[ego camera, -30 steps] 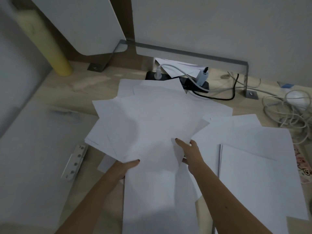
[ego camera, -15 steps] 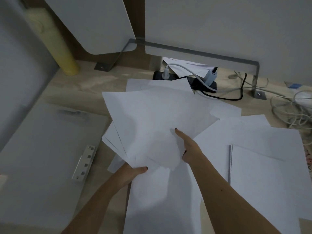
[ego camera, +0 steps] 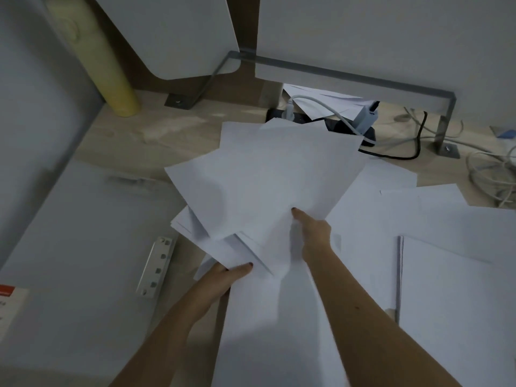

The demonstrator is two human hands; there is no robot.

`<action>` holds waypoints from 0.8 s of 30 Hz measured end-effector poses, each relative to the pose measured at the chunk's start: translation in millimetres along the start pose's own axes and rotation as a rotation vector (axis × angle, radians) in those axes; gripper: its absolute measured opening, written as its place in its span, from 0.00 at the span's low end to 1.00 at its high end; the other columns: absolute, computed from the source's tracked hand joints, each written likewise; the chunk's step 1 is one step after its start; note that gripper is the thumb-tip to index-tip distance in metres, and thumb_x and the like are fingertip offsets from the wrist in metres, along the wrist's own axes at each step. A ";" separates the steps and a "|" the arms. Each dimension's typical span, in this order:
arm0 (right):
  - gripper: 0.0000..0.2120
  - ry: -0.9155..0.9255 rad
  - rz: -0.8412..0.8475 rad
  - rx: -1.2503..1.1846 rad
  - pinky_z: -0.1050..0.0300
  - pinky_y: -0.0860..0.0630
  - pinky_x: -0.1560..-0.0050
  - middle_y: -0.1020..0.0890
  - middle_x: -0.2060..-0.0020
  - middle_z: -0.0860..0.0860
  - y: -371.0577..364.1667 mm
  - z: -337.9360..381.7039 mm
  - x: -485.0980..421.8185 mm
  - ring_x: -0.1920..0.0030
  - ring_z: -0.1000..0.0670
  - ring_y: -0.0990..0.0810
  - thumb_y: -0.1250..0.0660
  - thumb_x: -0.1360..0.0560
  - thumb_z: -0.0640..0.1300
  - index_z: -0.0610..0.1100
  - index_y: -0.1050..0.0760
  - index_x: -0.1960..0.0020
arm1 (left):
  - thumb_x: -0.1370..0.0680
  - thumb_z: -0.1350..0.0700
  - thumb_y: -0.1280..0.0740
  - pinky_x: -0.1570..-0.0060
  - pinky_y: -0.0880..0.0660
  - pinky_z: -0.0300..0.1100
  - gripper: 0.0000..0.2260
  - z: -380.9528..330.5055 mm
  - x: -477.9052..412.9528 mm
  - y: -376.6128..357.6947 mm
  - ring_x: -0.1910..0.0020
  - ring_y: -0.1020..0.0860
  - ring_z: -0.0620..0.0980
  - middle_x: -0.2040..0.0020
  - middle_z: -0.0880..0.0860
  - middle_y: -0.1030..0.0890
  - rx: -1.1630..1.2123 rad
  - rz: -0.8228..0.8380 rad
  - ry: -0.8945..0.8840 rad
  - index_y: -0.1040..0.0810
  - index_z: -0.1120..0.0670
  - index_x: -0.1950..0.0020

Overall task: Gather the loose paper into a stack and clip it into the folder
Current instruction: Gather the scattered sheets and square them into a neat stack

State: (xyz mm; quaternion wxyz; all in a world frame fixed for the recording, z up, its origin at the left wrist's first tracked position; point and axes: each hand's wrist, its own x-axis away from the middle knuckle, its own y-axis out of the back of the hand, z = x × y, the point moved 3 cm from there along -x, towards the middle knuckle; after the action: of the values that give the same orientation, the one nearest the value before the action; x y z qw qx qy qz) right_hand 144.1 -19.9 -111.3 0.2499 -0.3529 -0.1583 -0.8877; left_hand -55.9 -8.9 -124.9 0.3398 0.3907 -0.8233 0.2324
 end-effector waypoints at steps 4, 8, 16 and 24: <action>0.17 0.054 0.084 0.040 0.56 0.25 0.61 0.20 0.59 0.46 66.1 14.6 -7.5 0.60 0.46 0.22 0.27 0.31 0.39 0.35 0.24 0.44 | 0.22 0.56 0.36 0.44 0.25 0.48 0.10 0.4 4.6 11.2 0.46 0.20 0.56 0.46 0.58 0.18 0.210 -0.018 0.010 0.21 0.57 0.43; 0.35 -0.025 0.241 0.178 0.48 0.23 0.49 0.17 0.52 0.42 126.9 5.6 -4.5 0.52 0.40 0.18 0.18 0.47 0.49 0.37 0.23 0.44 | 0.27 0.57 0.32 0.56 0.24 0.45 0.07 0.0 7.6 20.4 0.58 0.18 0.53 0.57 0.57 0.16 0.298 -0.026 -0.048 0.18 0.58 0.52; 0.24 -0.047 0.290 0.517 0.48 0.20 0.51 0.15 0.58 0.39 158.7 -16.3 20.1 0.58 0.39 0.16 0.22 0.40 0.47 0.35 0.19 0.49 | 0.24 0.47 0.38 0.75 0.30 0.37 0.14 -19.1 11.3 4.9 0.76 0.27 0.43 0.72 0.47 0.27 0.348 -0.084 -0.078 0.27 0.49 0.67; 0.15 0.047 0.269 0.264 0.53 0.22 0.59 0.17 0.52 0.46 113.9 -29.7 56.0 0.54 0.44 0.18 0.30 0.28 0.46 0.46 0.25 0.43 | 0.24 0.60 0.35 0.40 0.31 0.44 0.14 0.4 -2.0 -6.5 0.40 0.24 0.54 0.45 0.56 0.21 0.250 -0.112 0.003 0.25 0.62 0.40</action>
State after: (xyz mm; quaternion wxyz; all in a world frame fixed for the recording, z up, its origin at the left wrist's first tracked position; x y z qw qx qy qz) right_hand 156.1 -146.1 -80.7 0.4139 -0.3143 -0.2191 -0.8257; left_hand -49.9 -12.0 -125.9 0.3024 0.4749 -0.7643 0.3143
